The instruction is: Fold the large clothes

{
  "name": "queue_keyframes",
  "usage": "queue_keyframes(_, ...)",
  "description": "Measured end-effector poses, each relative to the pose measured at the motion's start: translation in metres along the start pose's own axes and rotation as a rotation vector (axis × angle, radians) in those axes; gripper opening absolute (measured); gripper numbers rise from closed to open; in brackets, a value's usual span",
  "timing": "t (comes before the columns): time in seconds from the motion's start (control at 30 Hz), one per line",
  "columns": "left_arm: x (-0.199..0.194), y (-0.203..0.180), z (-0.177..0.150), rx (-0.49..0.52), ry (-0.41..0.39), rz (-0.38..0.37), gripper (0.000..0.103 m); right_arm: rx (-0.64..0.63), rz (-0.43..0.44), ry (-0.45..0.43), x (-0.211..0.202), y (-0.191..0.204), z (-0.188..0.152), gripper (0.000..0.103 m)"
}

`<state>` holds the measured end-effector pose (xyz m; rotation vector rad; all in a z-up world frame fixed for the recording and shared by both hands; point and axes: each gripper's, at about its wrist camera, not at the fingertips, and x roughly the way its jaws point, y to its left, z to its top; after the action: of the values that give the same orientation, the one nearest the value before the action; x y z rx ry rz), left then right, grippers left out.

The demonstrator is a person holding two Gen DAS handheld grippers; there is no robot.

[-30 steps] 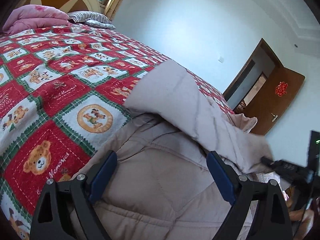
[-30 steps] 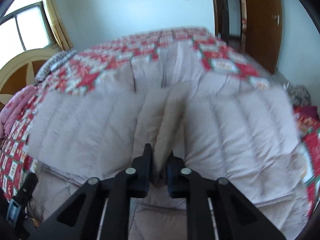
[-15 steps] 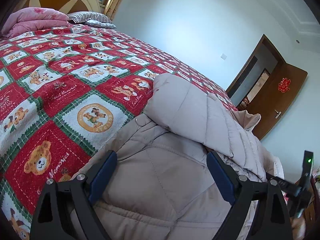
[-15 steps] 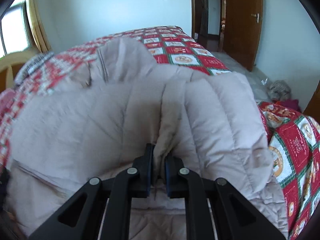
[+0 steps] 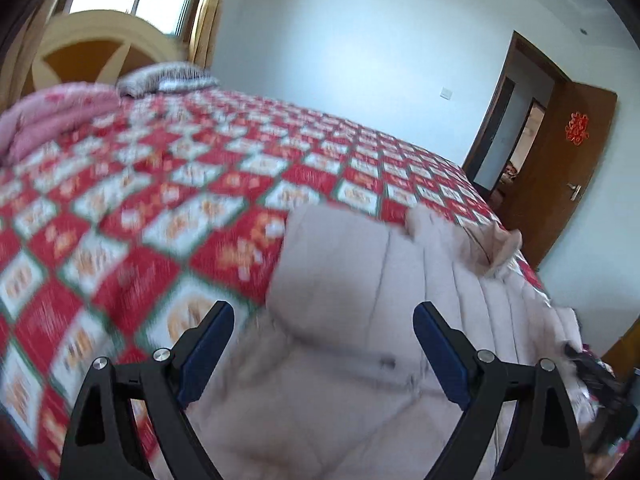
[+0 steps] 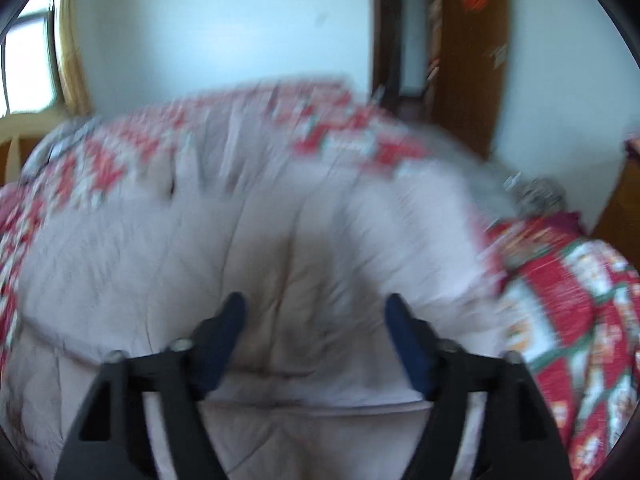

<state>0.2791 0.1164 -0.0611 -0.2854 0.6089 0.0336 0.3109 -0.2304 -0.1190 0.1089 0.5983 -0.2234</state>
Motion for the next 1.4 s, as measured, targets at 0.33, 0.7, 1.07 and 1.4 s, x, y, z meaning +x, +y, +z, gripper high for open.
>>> queue_keyframes(0.33, 0.09, -0.027, 0.036, 0.13, 0.115, 0.098, 0.091, -0.141, 0.148, 0.137, 0.056, 0.06, 0.022, 0.036)
queue_keyframes(0.7, 0.129, 0.005, 0.0, 0.075, 0.233, 0.101, 0.092, -0.134, 0.121, 0.24, 0.084, 0.043, -0.01, 0.034)
queue_keyframes(1.07, 0.112, -0.029, 0.081, 0.067, 0.149, -0.078, 0.092, -0.035, 0.221, 0.191, 0.075, 0.055, 0.074, 0.071)
queue_keyframes(1.4, 0.16, -0.072, 0.1, 0.083, 0.256, -0.149, 0.092, -0.093, 0.131, 0.266, 0.131, 0.093, 0.107, 0.082)
